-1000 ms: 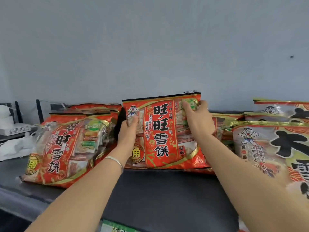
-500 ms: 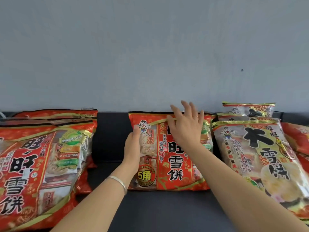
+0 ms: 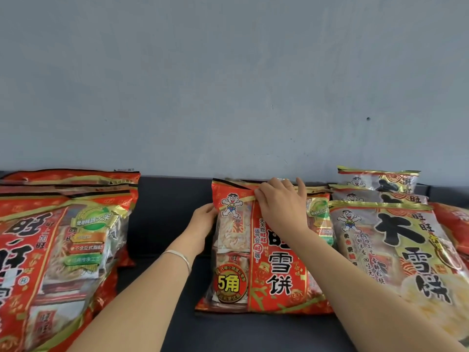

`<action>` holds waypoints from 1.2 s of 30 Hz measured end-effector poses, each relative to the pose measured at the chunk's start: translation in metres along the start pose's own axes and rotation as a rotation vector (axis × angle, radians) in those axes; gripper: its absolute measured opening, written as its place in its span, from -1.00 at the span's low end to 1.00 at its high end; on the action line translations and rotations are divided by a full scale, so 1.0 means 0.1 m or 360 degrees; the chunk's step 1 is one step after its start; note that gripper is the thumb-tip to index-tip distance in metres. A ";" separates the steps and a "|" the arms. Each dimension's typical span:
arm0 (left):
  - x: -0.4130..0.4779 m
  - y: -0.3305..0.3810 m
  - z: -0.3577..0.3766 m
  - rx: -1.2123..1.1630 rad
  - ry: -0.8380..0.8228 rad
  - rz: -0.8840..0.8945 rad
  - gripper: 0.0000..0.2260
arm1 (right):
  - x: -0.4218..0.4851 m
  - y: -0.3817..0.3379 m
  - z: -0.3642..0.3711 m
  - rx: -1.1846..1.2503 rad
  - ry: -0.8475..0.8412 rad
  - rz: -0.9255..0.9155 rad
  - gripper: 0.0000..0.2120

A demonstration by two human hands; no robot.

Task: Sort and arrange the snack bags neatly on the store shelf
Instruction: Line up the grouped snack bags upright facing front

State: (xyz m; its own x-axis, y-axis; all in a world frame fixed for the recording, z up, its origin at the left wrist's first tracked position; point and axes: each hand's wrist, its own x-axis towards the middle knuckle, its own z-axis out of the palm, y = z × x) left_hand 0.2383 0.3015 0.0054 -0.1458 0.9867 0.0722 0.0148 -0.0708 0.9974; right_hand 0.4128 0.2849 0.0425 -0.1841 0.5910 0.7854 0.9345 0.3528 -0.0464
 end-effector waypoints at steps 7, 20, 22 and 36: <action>0.16 -0.01 0.09 -0.0262 -0.0016 -0.0139 -0.53 | 0.01 0.03 0.14 -0.0060 0.0256 -0.0023 -0.66; 0.30 0.37 0.05 -0.0257 0.0098 0.0115 -0.66 | 0.02 0.05 0.21 -0.0152 0.0412 -0.0074 -0.59; 0.27 0.41 0.04 -0.0235 0.0121 0.0144 -0.64 | 0.03 0.05 0.21 -0.0158 0.0399 -0.0073 -0.59; 0.22 0.45 -0.56 -0.0535 0.0537 0.0298 -0.85 | 0.18 -0.51 0.36 -0.0009 0.0208 0.0111 -0.68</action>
State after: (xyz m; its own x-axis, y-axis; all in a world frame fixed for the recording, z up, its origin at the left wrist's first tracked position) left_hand 0.1799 0.3117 0.0523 -0.4830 0.8543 0.1920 -0.2397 -0.3399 0.9094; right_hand 0.3505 0.3035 0.0374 -0.0776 0.5141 0.8542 0.9454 0.3101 -0.1007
